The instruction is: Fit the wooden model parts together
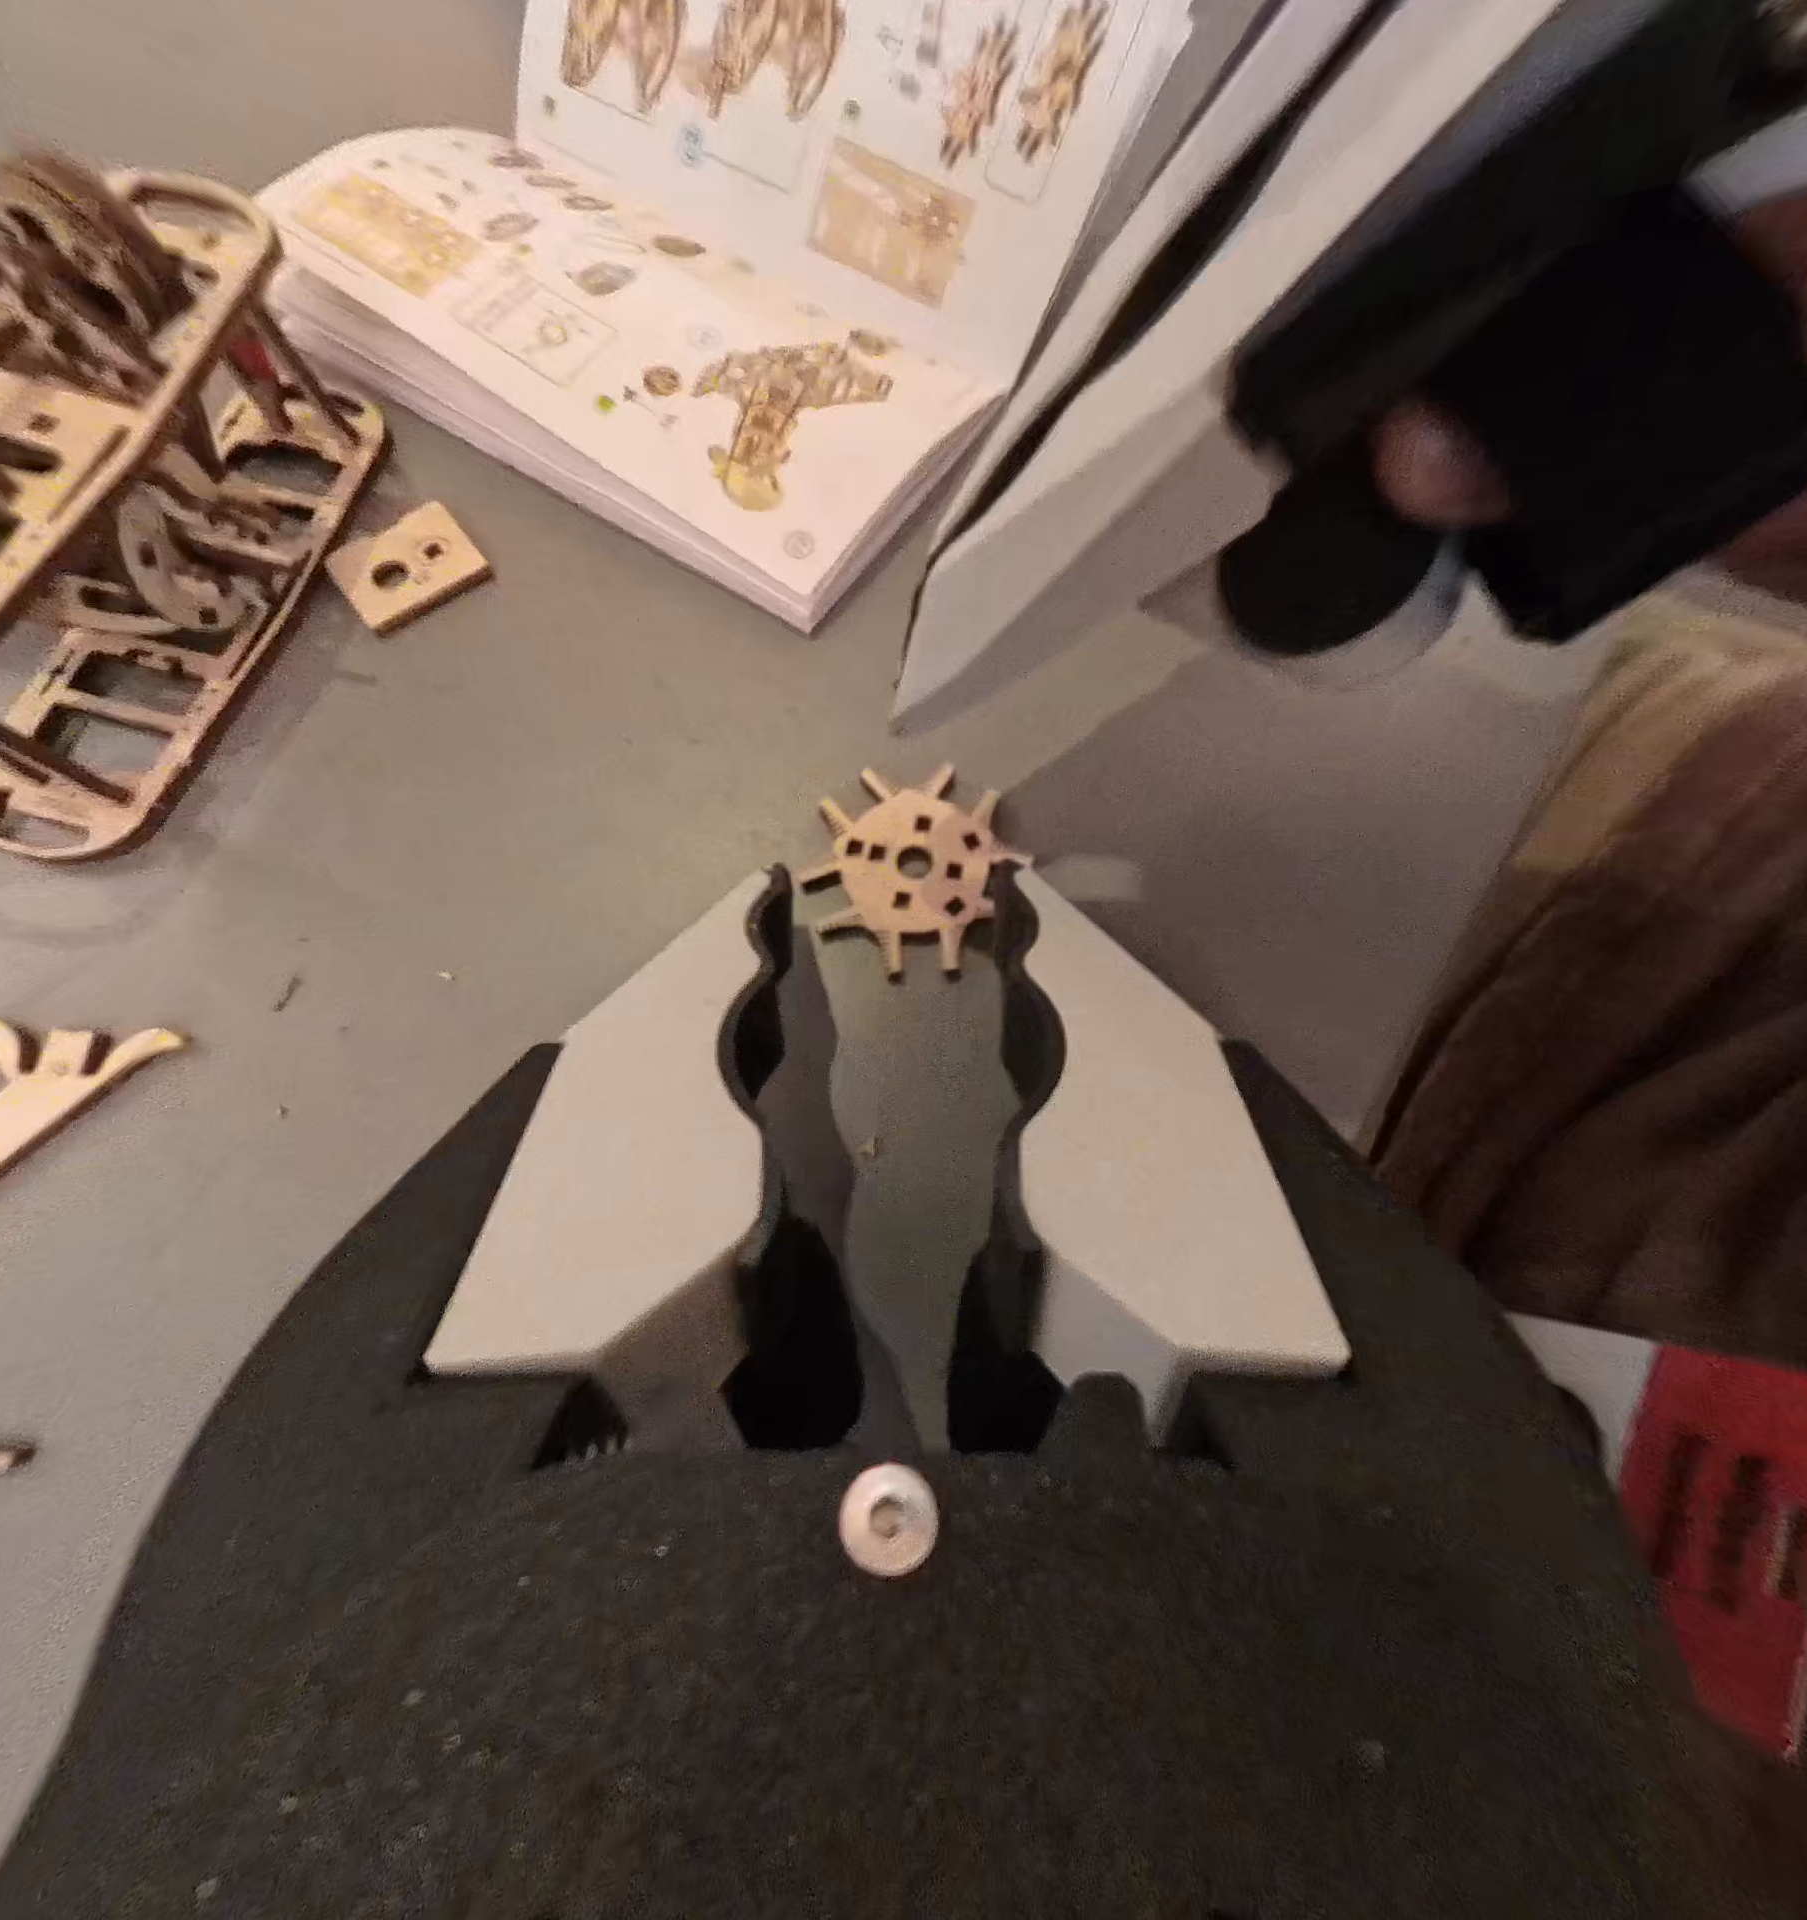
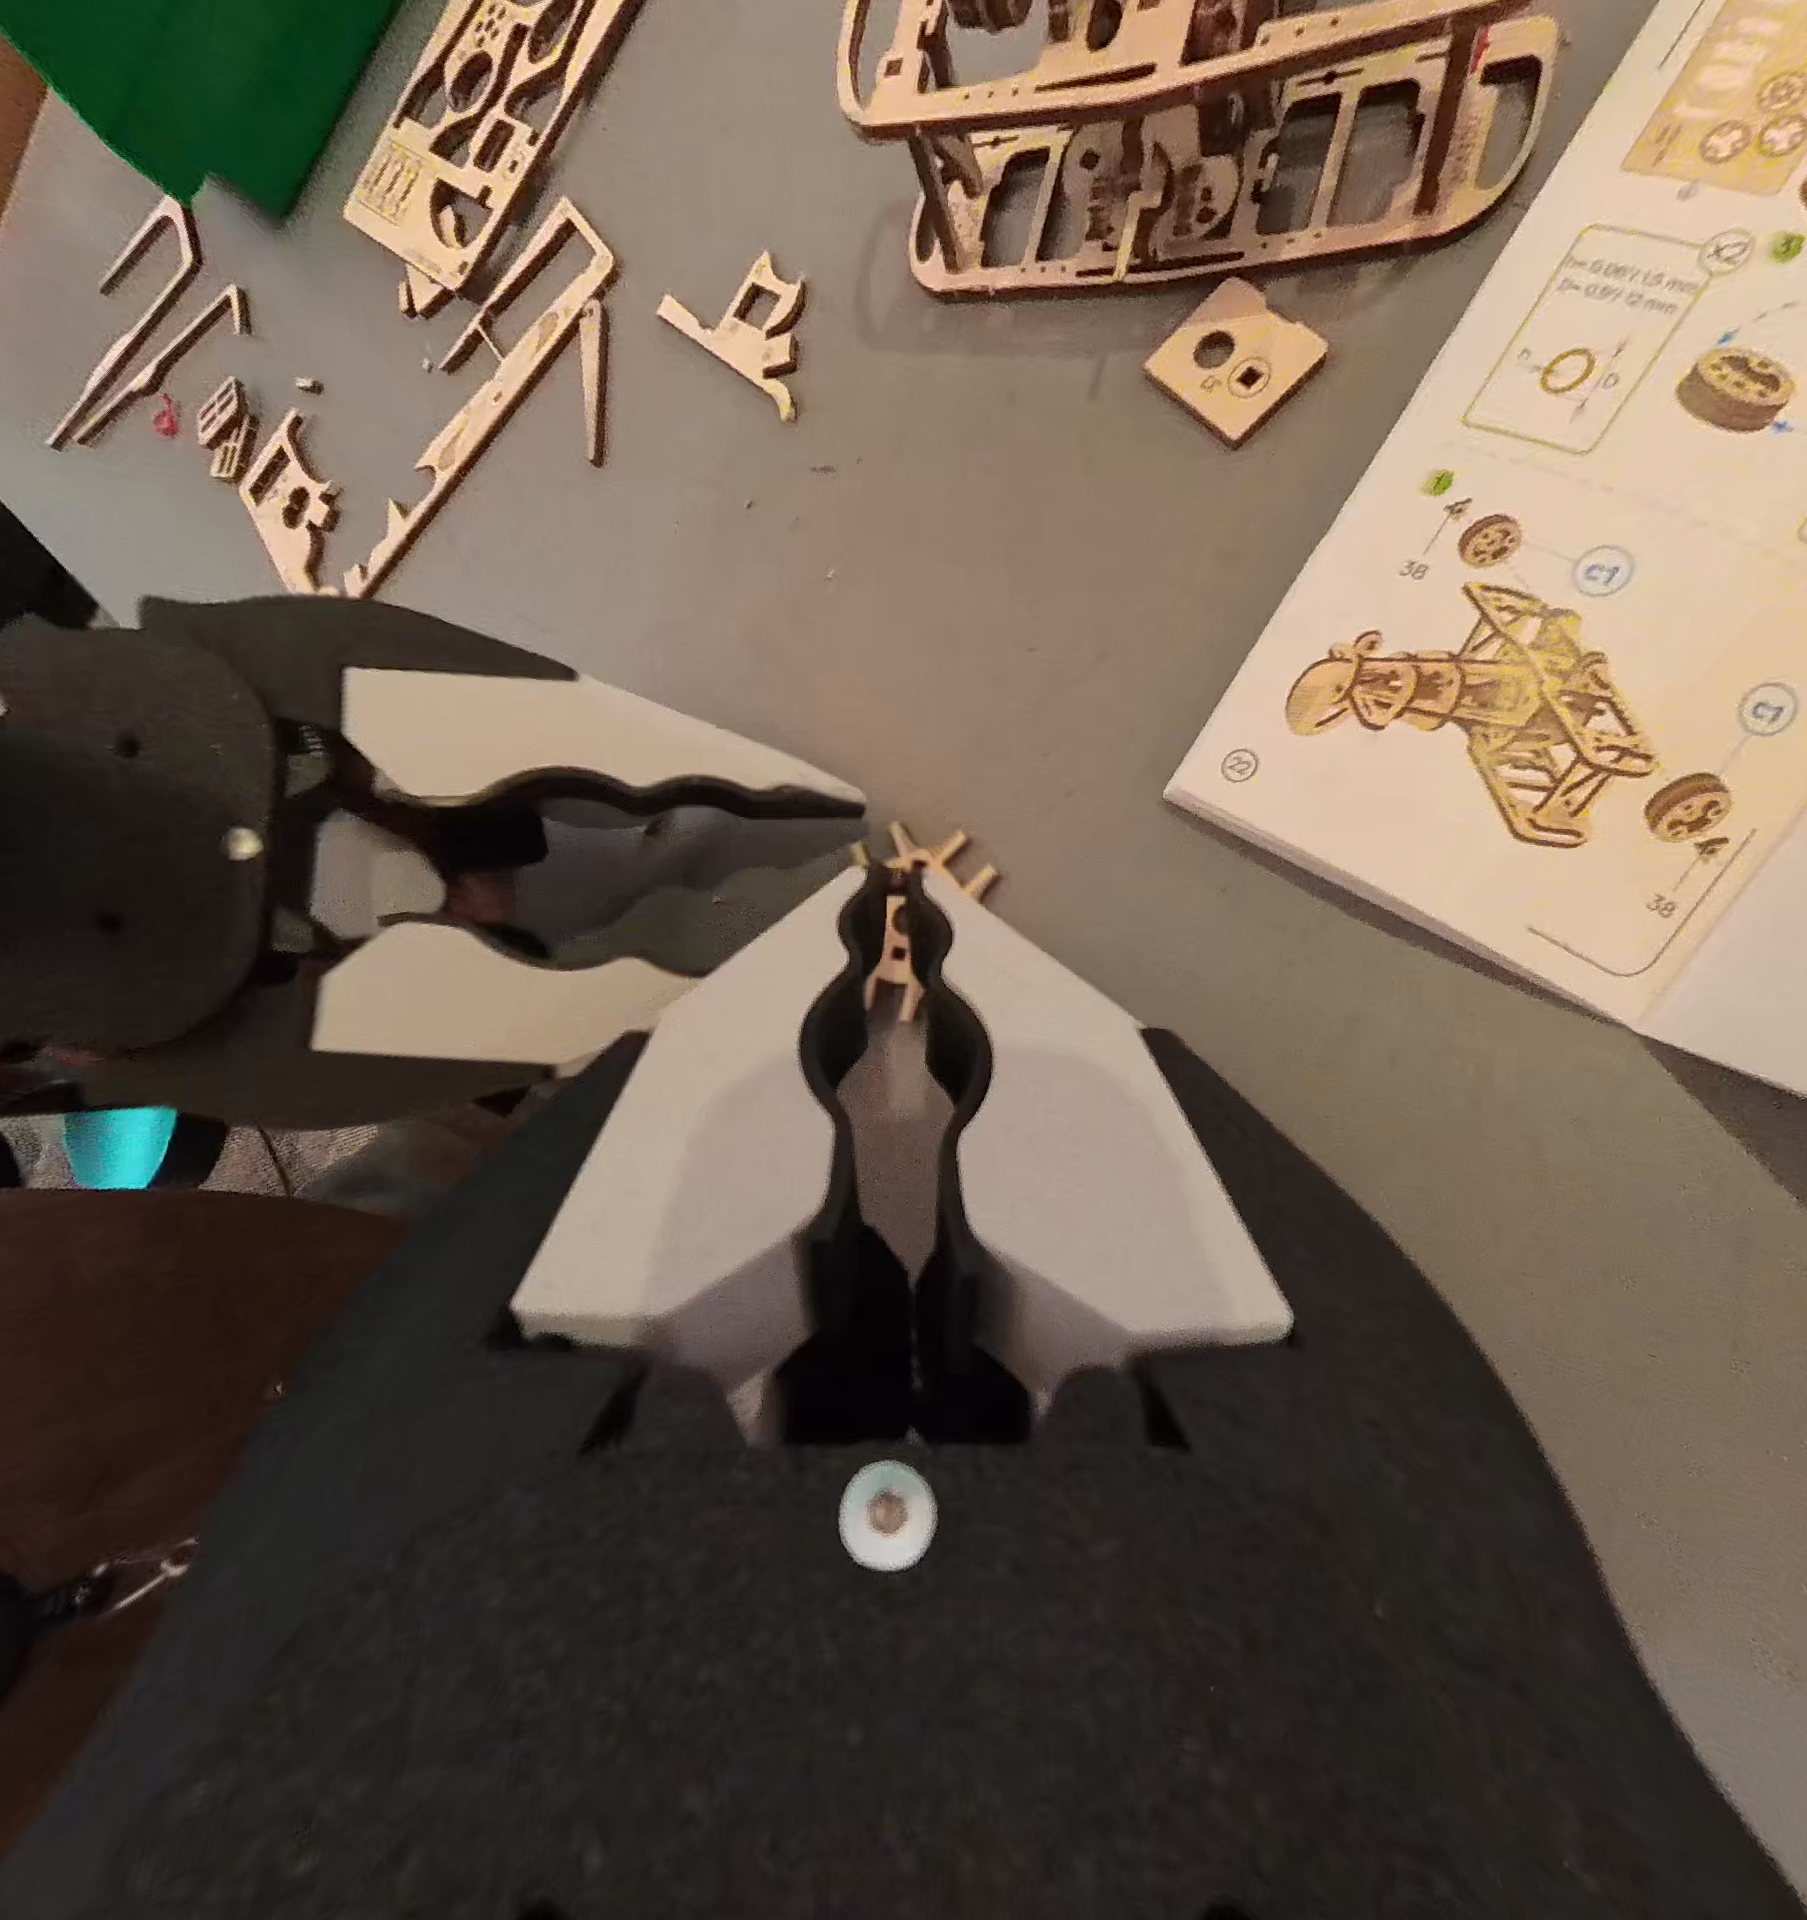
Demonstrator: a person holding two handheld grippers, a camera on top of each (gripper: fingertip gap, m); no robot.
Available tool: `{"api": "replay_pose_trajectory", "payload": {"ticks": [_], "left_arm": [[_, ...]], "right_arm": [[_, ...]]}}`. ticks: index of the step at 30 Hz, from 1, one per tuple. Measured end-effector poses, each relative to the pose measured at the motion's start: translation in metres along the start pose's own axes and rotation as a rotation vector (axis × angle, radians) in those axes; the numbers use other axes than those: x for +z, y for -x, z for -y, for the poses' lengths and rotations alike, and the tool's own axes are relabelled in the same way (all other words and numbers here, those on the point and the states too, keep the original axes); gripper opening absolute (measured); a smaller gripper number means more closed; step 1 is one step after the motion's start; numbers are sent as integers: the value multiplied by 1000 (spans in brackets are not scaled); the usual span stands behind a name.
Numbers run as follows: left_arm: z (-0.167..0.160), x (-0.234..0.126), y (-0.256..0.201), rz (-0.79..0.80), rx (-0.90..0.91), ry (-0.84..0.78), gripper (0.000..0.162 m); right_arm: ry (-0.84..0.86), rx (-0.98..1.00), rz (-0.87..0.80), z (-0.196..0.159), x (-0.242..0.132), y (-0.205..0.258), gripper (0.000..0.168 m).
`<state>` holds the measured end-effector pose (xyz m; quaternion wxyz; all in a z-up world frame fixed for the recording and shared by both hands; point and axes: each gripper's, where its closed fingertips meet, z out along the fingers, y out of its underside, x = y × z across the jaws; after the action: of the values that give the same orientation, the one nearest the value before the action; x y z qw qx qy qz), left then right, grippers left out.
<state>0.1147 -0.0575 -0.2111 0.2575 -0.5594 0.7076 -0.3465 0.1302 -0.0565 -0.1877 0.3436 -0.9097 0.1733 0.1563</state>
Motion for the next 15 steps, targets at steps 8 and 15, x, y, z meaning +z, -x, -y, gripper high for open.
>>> {"api": "replay_pose_trajectory", "payload": {"ticks": [8, 15], "left_arm": [[4, 0, 4, -223, 363, -24, 49], [-5, 13, -8, -406, 403, 65, 42]], "right_arm": [[-6, -14, -18, -4, 10, 0, 3], [-74, 17, -102, -6, 12, -7, 3]]}}
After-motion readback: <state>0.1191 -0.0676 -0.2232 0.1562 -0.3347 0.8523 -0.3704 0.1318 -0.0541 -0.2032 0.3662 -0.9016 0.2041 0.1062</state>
